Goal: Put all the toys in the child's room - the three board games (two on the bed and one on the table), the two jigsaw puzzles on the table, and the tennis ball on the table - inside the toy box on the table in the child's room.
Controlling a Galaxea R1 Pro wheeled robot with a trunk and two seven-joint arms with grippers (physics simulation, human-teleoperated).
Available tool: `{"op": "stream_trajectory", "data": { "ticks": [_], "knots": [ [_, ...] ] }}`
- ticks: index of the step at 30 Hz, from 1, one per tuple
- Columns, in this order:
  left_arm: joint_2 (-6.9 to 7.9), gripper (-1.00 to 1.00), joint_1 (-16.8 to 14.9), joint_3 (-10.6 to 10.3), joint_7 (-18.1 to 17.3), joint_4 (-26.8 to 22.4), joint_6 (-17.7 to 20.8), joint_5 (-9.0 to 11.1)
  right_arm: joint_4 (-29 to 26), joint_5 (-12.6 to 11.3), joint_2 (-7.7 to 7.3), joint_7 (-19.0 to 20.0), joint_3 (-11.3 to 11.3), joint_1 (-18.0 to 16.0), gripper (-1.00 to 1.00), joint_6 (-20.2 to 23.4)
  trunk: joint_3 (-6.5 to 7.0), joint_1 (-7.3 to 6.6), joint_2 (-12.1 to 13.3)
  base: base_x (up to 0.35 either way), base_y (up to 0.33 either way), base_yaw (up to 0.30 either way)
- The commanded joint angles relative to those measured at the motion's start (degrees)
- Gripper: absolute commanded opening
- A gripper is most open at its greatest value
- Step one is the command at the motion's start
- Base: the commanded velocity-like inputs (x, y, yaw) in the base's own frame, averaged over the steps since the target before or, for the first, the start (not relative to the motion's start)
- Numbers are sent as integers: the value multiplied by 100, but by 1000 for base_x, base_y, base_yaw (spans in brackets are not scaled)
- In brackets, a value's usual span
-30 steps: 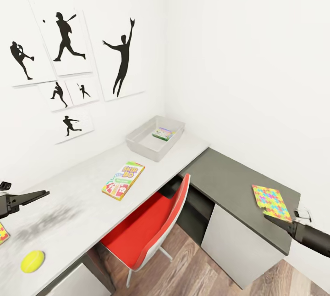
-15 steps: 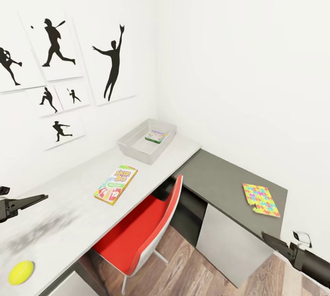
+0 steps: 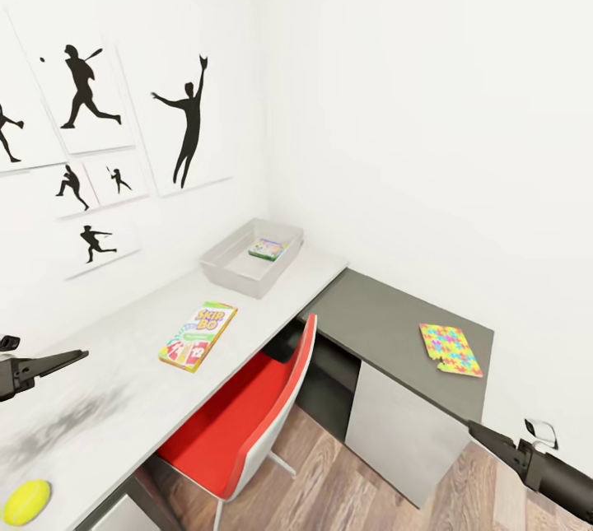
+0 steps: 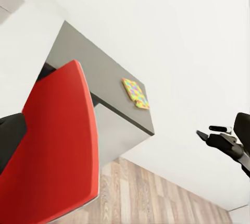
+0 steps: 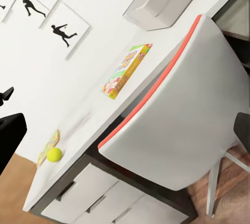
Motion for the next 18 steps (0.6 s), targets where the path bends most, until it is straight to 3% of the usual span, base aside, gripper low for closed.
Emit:
{"op": "stream_trajectory", "data": {
  "ticks": [1,18],
  "knots": [
    [0,100,-3,0,-25,-1,29,-4,12,-2,11,13,-3,-5,100,57,-3,4,-12,-6,5,-131],
    [-4,100,-3,5,-25,0,-47,-2,-5,-39,112,-457,-6,-12,100,78,121,4,-12,-1,1,-105]
  ]
}}
